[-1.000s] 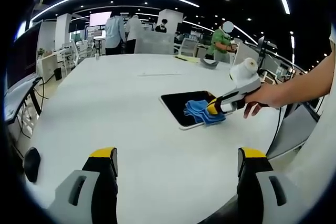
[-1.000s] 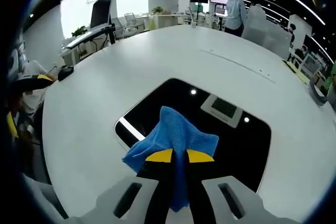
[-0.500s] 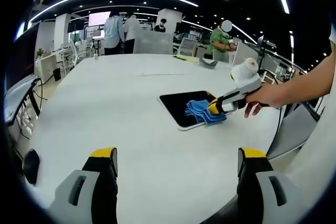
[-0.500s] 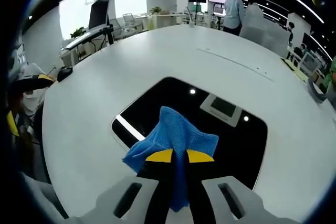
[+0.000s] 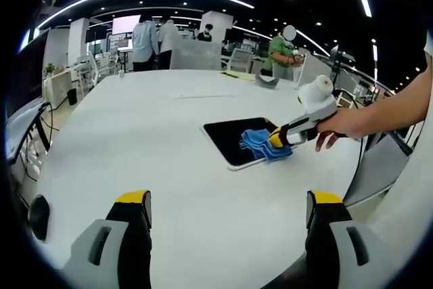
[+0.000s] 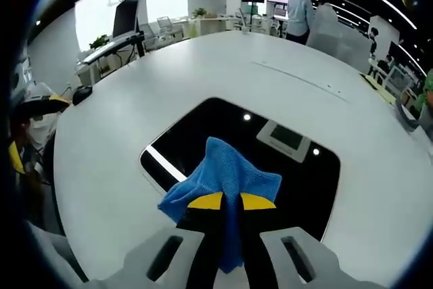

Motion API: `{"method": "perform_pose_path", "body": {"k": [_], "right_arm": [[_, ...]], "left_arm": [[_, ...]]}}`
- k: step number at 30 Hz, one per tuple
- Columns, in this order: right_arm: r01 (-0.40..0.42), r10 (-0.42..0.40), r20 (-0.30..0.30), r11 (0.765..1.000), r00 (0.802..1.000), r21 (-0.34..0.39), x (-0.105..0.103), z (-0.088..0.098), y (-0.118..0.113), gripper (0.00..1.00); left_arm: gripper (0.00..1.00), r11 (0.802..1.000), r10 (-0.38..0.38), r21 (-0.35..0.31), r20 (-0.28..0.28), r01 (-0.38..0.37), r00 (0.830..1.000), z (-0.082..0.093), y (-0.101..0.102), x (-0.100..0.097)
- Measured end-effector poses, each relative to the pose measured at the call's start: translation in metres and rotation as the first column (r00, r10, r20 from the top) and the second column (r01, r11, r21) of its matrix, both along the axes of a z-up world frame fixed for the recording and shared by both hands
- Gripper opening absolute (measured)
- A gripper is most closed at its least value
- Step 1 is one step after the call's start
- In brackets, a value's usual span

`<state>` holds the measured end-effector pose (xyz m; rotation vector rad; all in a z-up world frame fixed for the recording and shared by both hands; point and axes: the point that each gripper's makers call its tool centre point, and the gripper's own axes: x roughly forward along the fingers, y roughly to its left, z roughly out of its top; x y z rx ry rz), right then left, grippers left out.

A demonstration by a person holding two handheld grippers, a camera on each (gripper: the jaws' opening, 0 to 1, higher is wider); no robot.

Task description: Wipe the mirror surface with the cleaning cloth until all visible marks leave the cleaned area.

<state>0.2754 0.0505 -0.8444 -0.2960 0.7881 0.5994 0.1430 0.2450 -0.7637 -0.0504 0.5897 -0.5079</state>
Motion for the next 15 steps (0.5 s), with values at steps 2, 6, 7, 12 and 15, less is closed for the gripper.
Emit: {"method": "perform_pose_path", "body": {"k": [2,6,7,12,15], "right_arm": [[0.002,-0.002,0.0,1.0,1.0,-0.002,0.0,0.0,-0.002,0.04],[0.006,-0.006,-0.001,1.0,1.0,-0.002,0.0,0.0,-0.004,0.04],[0.007,-0.007,-0.001,1.0,1.0,-0.003,0.0,0.0,-0.005,0.04],[0.011,-0.012,-0.002,1.0,1.0,-0.005,0.0,0.0,-0.008,0.04],[0.017,-0.017,-0.003,1.0,1.0,-0.003,0.0,0.0,-0.011,0.04]], "left_arm": [[0.96,1.0,-0.003,0.004,-0.001,0.003,1.0,0.0,0.0,0.0],[0.96,1.0,-0.002,0.002,0.001,0.002,1.0,0.0,0.0,0.001],[0.96,1.0,-0.002,0.003,0.002,0.002,1.0,0.0,0.0,0.001],[0.96,1.0,-0.005,0.002,0.0,0.005,1.0,0.0,-0.001,0.001],[0.96,1.0,-0.006,0.003,-0.001,0.006,1.0,-0.001,-0.002,0.001]]}}
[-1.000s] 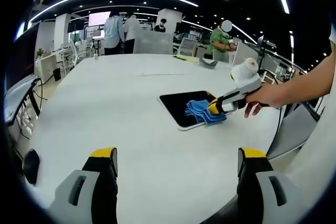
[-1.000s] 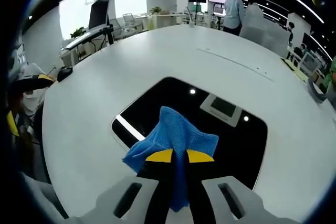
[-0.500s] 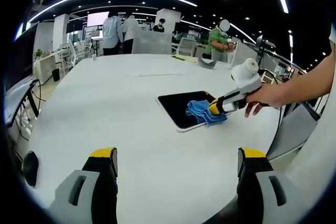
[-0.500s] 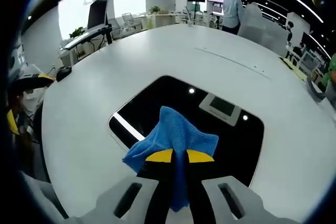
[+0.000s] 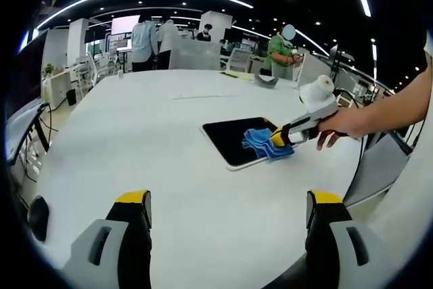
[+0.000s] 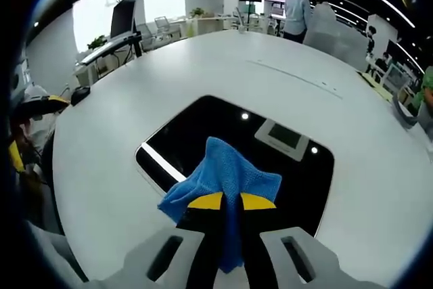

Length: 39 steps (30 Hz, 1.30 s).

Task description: Wipe the mirror surface with the cleaning cloth until all visible marks leave the cleaned area.

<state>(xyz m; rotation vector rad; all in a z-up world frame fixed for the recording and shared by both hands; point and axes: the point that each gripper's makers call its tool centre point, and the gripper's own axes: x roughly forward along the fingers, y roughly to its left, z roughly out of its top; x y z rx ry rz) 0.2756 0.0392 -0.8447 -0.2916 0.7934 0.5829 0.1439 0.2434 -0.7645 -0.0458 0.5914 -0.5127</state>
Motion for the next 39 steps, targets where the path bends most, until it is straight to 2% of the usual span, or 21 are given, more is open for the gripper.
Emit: {"method": "perform_pose_path", "body": {"k": [17,39], "right_arm": [[0.016,-0.016,0.0,1.0,1.0,0.006,0.003,0.0,-0.012,0.04],[0.023,-0.023,0.009,1.0,1.0,0.006,0.014,0.0,-0.015,0.04]], "left_arm": [[0.96,1.0,-0.012,0.003,-0.002,0.012,1.0,0.0,-0.008,0.006],[0.96,1.0,-0.006,0.012,-0.006,0.006,1.0,0.0,-0.006,0.005]]}}
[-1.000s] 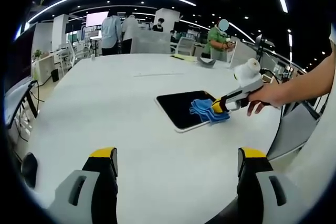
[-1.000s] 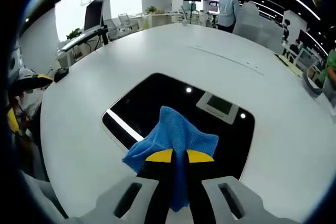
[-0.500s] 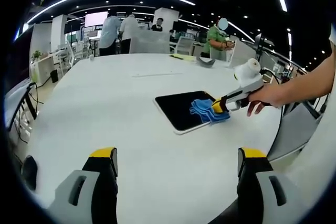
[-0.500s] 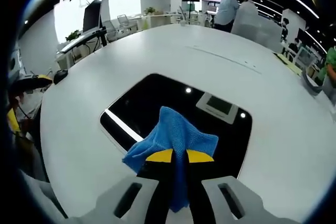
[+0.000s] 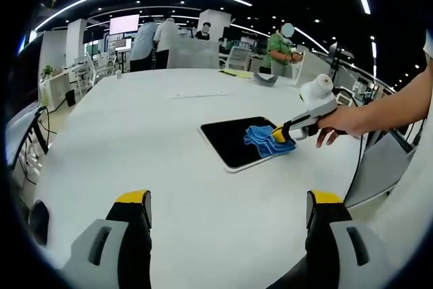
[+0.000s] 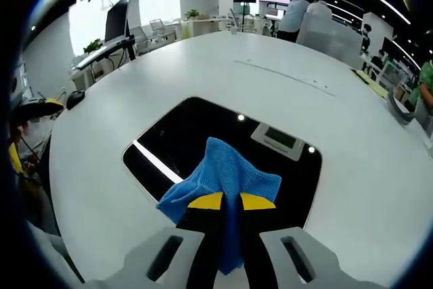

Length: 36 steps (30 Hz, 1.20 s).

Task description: Wipe the mirror surface with the cleaning cloth until all visible marks leave the cleaned area.

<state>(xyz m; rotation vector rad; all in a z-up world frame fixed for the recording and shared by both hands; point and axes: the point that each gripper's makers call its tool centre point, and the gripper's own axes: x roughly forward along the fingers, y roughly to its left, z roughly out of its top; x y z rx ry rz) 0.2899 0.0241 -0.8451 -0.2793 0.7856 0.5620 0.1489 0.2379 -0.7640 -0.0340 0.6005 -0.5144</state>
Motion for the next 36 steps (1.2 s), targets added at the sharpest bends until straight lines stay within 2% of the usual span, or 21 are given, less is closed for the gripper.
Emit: {"method": "perform_pose_path", "body": {"k": [36], "right_arm": [[0.015,-0.015,0.002,1.0,1.0,-0.027,0.035,0.0,-0.003,0.04]], "left_arm": [[0.96,1.0,0.009,-0.005,-0.001,-0.009,1.0,0.001,0.01,-0.002]]}}
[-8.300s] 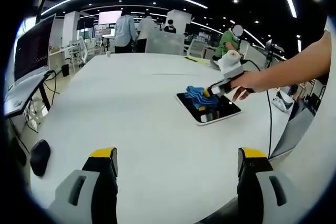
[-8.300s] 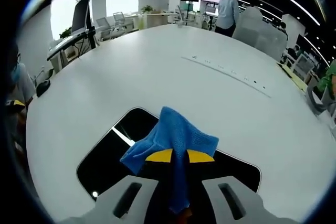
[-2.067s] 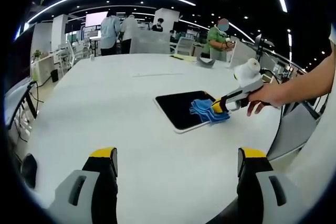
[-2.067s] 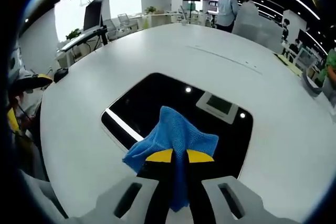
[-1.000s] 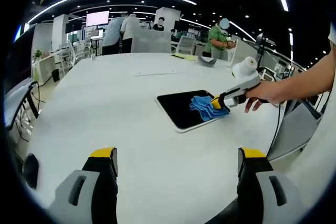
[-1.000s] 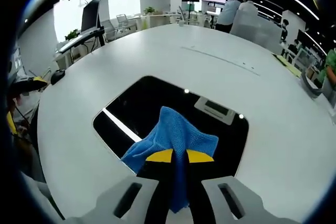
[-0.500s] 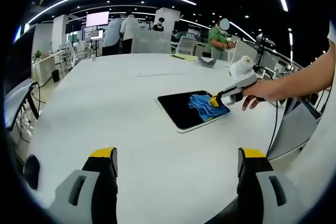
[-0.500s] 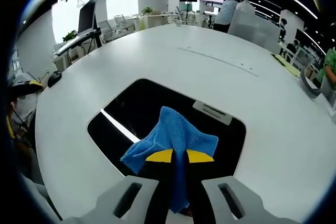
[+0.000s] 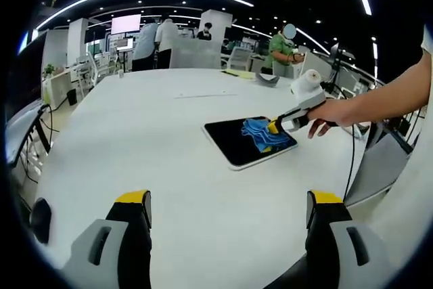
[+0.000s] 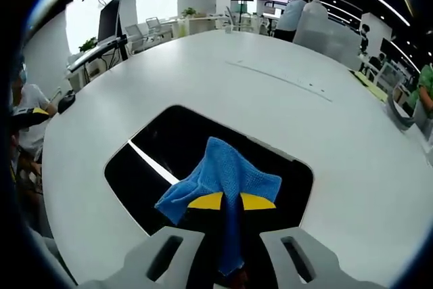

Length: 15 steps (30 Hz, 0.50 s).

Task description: Wipe the mirror surface with the cleaning cloth until all visible marks leave the cleaned area.

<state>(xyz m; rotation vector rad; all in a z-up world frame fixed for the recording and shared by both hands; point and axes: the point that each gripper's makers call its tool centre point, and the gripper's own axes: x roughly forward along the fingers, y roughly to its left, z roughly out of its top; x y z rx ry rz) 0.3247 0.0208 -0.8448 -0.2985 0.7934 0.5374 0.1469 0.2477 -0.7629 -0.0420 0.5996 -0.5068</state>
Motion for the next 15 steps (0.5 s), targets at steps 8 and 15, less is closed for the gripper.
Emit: {"method": "perform_pose_path", "body": {"k": [8,15], "right_arm": [[-0.008,0.008,-0.002,1.0,1.0,-0.012,0.008,0.0,0.0,0.04],[-0.002,0.002,-0.001,1.0,1.0,-0.01,0.014,0.001,0.0,0.04]], "left_arm": [[0.96,1.0,-0.002,0.003,-0.004,0.002,1.0,-0.002,0.001,0.0],[0.96,1.0,0.002,0.0,-0.004,-0.002,1.0,-0.001,0.003,0.002]]}}
